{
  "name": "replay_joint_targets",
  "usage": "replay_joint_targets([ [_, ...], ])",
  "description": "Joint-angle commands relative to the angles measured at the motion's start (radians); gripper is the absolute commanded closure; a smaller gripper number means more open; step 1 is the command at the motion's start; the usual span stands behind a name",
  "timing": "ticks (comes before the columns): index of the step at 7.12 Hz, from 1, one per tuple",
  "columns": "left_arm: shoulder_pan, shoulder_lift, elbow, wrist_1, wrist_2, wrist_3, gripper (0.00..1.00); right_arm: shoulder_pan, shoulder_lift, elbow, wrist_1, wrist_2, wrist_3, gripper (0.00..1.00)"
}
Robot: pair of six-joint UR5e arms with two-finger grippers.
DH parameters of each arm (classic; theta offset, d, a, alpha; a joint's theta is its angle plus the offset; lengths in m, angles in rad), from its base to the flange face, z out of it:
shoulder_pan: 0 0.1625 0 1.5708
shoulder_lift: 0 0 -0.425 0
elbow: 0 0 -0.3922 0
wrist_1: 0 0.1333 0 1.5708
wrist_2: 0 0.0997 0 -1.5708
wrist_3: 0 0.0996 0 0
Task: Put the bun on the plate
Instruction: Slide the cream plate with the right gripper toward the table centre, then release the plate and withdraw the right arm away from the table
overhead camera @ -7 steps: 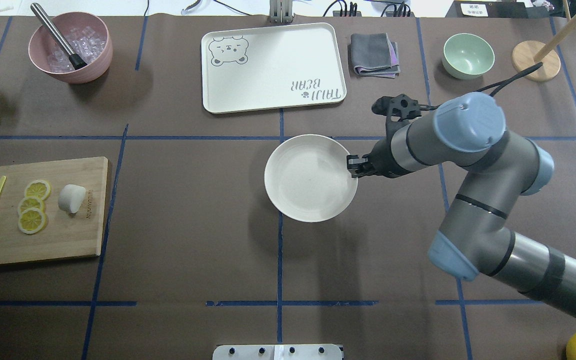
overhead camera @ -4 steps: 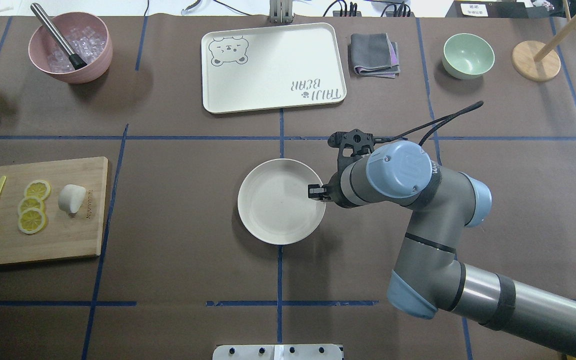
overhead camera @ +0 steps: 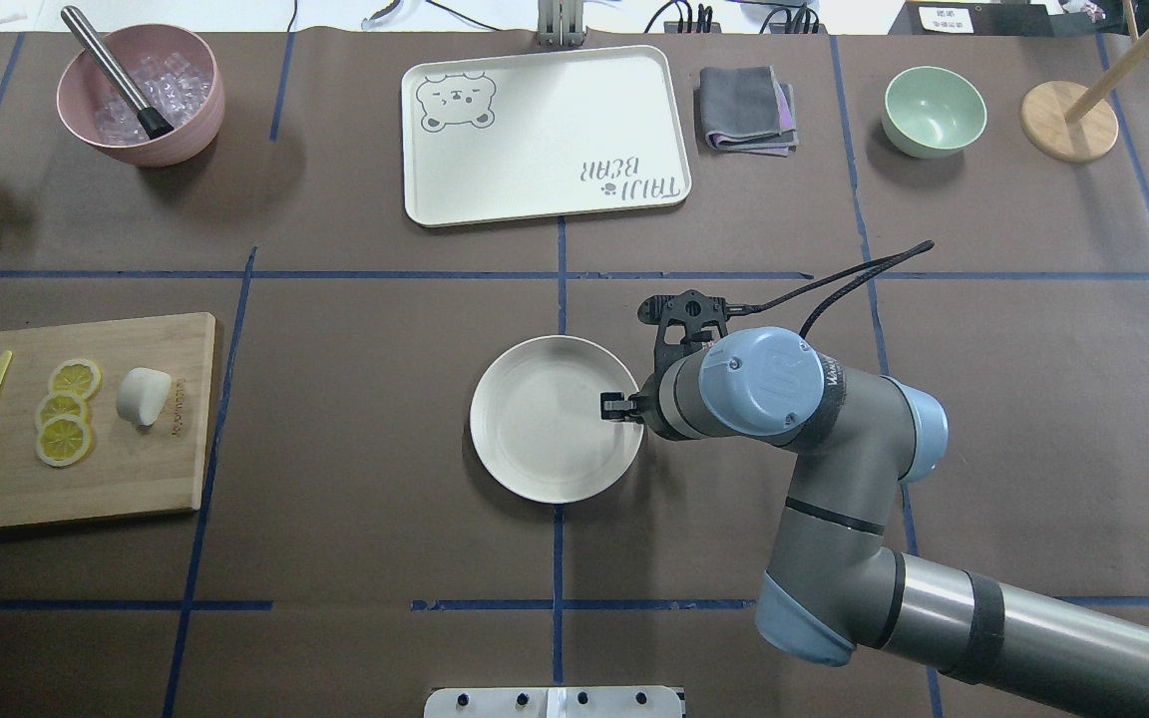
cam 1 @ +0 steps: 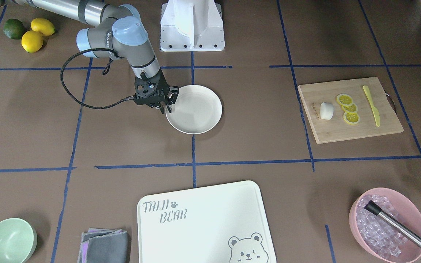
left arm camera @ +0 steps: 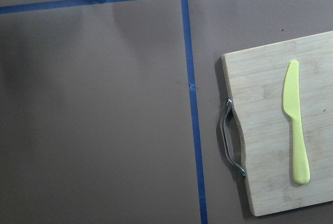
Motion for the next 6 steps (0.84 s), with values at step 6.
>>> replay_joint_targets([
  [6,0.182,-0.051,-0.116,0.015,0.01,-0.125,0.0,0.512,-0.136,0.191,-0.449,0.353,-0.708,0.0],
])
